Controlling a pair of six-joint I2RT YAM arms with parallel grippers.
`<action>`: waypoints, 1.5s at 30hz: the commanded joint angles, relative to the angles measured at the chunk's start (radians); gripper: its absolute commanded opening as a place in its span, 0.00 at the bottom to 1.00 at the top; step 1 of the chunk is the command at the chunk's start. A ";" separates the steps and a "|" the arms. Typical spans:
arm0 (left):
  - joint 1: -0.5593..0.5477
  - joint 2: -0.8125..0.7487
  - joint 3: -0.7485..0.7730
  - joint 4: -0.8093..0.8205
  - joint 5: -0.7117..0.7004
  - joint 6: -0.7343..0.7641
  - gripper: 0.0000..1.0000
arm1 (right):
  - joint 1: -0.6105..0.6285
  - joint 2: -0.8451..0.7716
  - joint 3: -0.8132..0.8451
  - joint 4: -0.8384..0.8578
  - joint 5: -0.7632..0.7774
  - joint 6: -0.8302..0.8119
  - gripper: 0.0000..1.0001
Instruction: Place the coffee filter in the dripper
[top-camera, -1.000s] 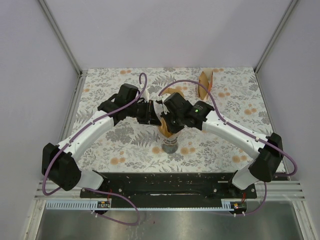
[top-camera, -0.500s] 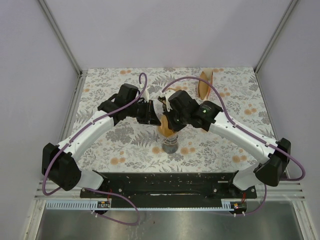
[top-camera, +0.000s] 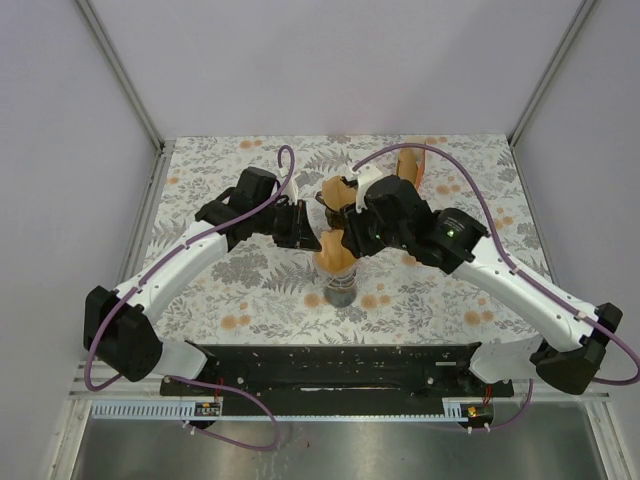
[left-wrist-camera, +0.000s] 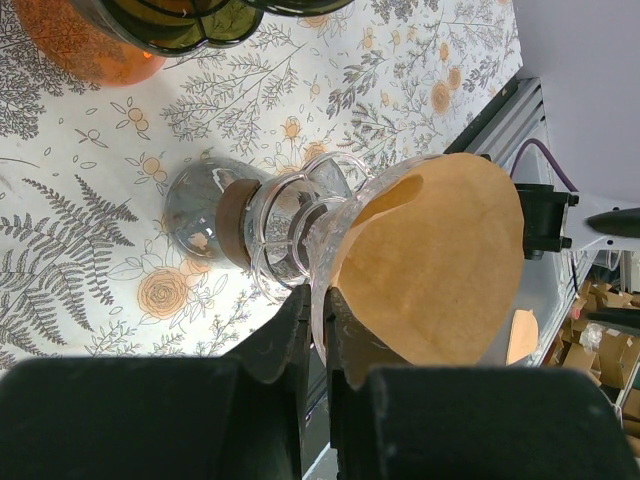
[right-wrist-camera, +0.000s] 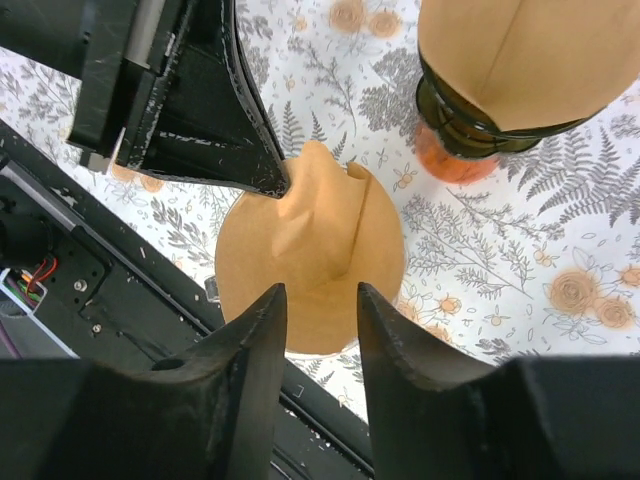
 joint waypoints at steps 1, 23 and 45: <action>-0.004 -0.007 0.040 -0.001 -0.022 0.026 0.00 | 0.006 -0.052 0.011 0.044 0.089 0.023 0.46; -0.004 -0.014 0.042 -0.003 -0.015 0.025 0.00 | -0.130 0.023 -0.210 0.115 -0.070 0.095 0.36; -0.001 -0.004 0.091 -0.026 -0.025 0.043 0.14 | -0.164 0.042 -0.213 0.118 -0.176 0.080 0.34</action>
